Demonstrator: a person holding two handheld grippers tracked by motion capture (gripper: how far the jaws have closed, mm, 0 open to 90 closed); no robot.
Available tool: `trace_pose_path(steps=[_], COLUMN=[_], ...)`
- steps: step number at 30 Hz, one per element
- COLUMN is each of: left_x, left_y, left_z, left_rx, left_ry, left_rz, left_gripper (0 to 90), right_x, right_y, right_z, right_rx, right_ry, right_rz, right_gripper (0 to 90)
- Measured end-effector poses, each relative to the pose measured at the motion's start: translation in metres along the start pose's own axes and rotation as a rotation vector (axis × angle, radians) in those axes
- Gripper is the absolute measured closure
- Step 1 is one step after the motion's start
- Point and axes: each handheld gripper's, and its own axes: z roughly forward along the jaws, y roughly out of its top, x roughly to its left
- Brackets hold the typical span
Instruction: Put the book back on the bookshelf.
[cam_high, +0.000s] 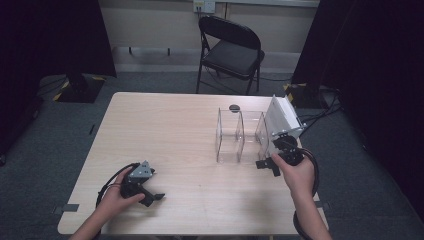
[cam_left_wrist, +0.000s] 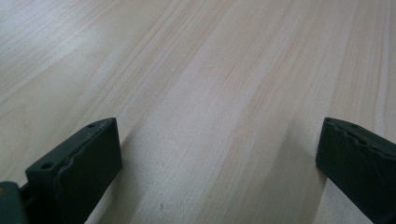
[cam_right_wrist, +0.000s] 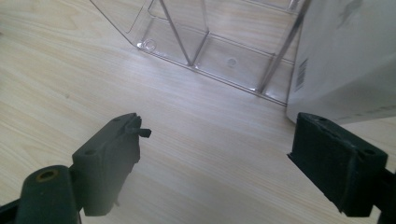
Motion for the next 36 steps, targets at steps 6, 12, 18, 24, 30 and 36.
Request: trace_pose_path(steps=[6, 12, 18, 24, 30, 36], left_x=[0.0, 0.0, 0.0, 0.0, 0.0, 0.0], left_y=[0.0, 0.0, 0.0, 0.0, 0.0, 0.0], left_z=[0.0, 0.0, 0.0, 0.0, 0.0, 0.0], left_rx=[0.0, 0.0, 0.0, 0.0, 0.0, 0.0], left_ry=[0.0, -0.001, 0.0, -0.001, -0.001, 0.0], left_rz=[0.0, 0.0, 0.0, 0.0, 0.0, 0.0], left_gripper=[0.0, 0.0, 0.0, 0.0, 0.0, 0.0], right_x=[0.007, 0.014, 0.025, 0.035, 0.046, 0.055], right_y=[-0.004, -0.006, -0.007, -0.009, -0.009, -0.009], right_z=[0.017, 0.025, 0.033, 0.043, 0.052, 0.058], right_rx=[0.002, -0.003, 0.002, -0.002, -0.008, 0.001], right_ry=[0.026, 0.046, 0.057, 0.085, 0.11, 0.123], right_rz=[-0.015, -0.033, -0.068, -0.086, -0.116, -0.123], right_gripper=[14.5, 14.4, 14.5, 14.5, 14.5, 14.6])
